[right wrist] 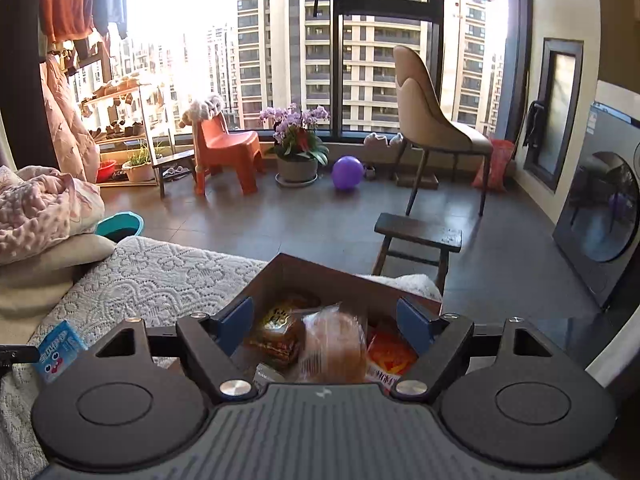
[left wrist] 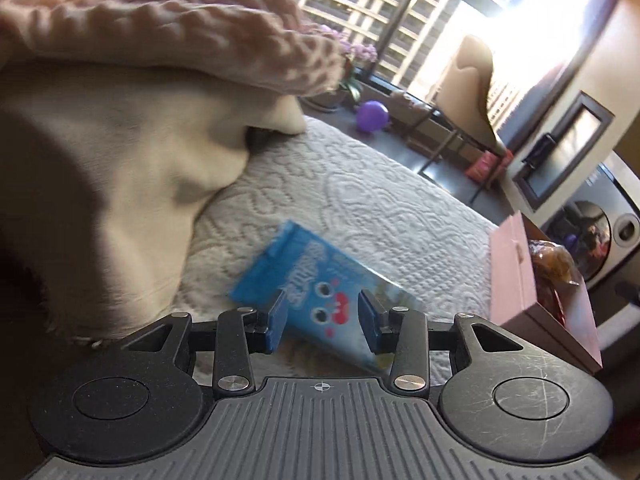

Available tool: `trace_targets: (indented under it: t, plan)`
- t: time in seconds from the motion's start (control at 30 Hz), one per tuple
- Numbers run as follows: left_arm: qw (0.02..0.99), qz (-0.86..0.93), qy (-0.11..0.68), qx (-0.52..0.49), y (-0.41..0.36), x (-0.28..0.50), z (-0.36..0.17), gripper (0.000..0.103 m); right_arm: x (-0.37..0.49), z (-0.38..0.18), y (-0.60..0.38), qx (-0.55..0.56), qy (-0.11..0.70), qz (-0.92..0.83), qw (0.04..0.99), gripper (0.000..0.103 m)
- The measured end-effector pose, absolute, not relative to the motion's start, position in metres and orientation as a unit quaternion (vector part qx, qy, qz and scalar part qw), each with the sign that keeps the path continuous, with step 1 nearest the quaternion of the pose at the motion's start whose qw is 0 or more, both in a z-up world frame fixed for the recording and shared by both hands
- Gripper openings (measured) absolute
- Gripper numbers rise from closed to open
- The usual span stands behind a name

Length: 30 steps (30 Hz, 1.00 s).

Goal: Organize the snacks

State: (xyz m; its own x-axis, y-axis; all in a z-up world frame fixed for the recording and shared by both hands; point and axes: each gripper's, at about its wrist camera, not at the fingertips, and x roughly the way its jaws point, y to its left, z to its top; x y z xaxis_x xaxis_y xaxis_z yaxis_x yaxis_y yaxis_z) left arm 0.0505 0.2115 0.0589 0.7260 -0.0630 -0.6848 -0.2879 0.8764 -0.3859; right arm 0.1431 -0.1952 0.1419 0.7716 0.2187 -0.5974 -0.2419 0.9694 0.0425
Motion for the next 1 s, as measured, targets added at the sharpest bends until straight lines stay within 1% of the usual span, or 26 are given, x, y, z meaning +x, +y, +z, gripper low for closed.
trace_targets:
  t: [0.13, 0.23, 0.4, 0.47, 0.57, 0.73, 0.8, 0.93, 0.97, 1.0]
  plan:
    - [0.886, 0.077, 0.372, -0.267, 0.223, 0.055, 0.044, 0.043, 0.094, 0.105, -0.191, -0.012, 0.342, 0.178, 0.923, 0.079]
    - [0.881, 0.083, 0.385, -0.261, 0.213, 0.072, 0.032, 0.043, 0.061, 0.075, -0.191, -0.002, 0.363, 0.205, 0.909, 0.079]
    - [0.894, 0.049, 0.370, -0.247, 0.188, 0.116, 0.024, 0.044, 0.026, 0.034, -0.187, -0.020, 0.383, 0.189, 0.904, 0.079]
    - [0.897, 0.018, 0.387, -0.213, 0.166, 0.136, 0.022, 0.044, 0.019, 0.024, -0.182, -0.029, 0.381, 0.182, 0.906, 0.079]
    - [0.913, -0.011, 0.392, -0.107, 0.123, 0.144, 0.028, 0.045, 0.012, 0.015, -0.179, -0.024, 0.369, 0.175, 0.913, 0.080]
    - [0.911, -0.095, 0.401, 0.006, 0.060, 0.125, 0.034, 0.046, 0.003, 0.016, -0.181, -0.029, 0.355, 0.172, 0.918, 0.081]
    - [0.908, -0.103, 0.403, 0.048, 0.041, 0.111, 0.036, 0.047, 0.003, 0.018, -0.183, -0.023, 0.355, 0.172, 0.919, 0.081]
    - [0.892, -0.148, 0.420, 0.076, 0.017, 0.084, 0.041, 0.047, 0.001, 0.020, -0.186, -0.011, 0.354, 0.156, 0.922, 0.080]
    - [0.888, -0.159, 0.423, 0.082, 0.012, 0.076, 0.041, 0.047, 0.001, 0.020, -0.188, -0.006, 0.356, 0.149, 0.923, 0.076]
    - [0.886, -0.167, 0.424, 0.089, 0.006, 0.070, 0.042, 0.047, 0.000, 0.021, -0.190, 0.001, 0.360, 0.142, 0.922, 0.068]
